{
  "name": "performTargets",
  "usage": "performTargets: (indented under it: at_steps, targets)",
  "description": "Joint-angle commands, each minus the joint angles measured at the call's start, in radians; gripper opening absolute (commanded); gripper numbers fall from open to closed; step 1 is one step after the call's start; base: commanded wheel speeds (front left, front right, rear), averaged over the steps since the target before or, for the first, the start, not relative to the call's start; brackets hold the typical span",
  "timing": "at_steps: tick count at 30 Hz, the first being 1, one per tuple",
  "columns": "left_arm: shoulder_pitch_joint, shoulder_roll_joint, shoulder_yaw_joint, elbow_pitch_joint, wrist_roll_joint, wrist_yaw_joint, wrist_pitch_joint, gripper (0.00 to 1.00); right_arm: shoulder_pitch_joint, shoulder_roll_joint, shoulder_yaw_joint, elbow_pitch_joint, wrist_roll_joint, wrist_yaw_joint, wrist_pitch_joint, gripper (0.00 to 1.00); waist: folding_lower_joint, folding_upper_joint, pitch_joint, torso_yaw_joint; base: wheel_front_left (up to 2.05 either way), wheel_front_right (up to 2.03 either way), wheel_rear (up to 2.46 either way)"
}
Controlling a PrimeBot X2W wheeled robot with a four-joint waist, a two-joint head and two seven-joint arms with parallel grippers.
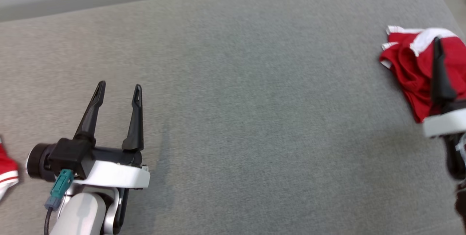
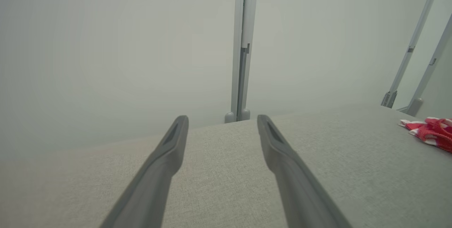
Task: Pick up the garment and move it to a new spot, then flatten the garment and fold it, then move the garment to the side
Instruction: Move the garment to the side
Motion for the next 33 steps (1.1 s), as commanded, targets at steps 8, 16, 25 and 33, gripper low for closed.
performTargets:
  at_steps: [8,16,25,33]
  targets:
    - [0.098,-0.008,0.026,0.019,-0.025,0.034,-0.022,1.0,0.197,0.154,-0.021,-0.181,-0.139,0.0,0.036,1.0,0.0,-0.0001,-0.142,0.122,0.0,0.0,0.0]
    - [0.168,0.002,0.028,0.026,-0.037,0.042,-0.02,1.0,0.289,0.186,0.01,-0.197,-0.158,0.0,0.08,1.0,0.0,-0.0001,-0.219,0.14,0.0,0.0,0.0]
    - [0.248,0.014,0.022,0.039,-0.05,0.043,-0.015,1.0,0.389,0.216,0.006,-0.2,-0.168,0.0,0.11,1.0,0.0,-0.0001,-0.307,0.139,0.0,0.0,0.0]
    - [0.288,0.027,0.022,0.044,-0.061,0.049,-0.005,1.0,0.442,0.226,0.0,-0.226,-0.18,0.0,0.132,1.0,0.0,-0.0001,-0.347,0.142,0.0,0.0,0.0]
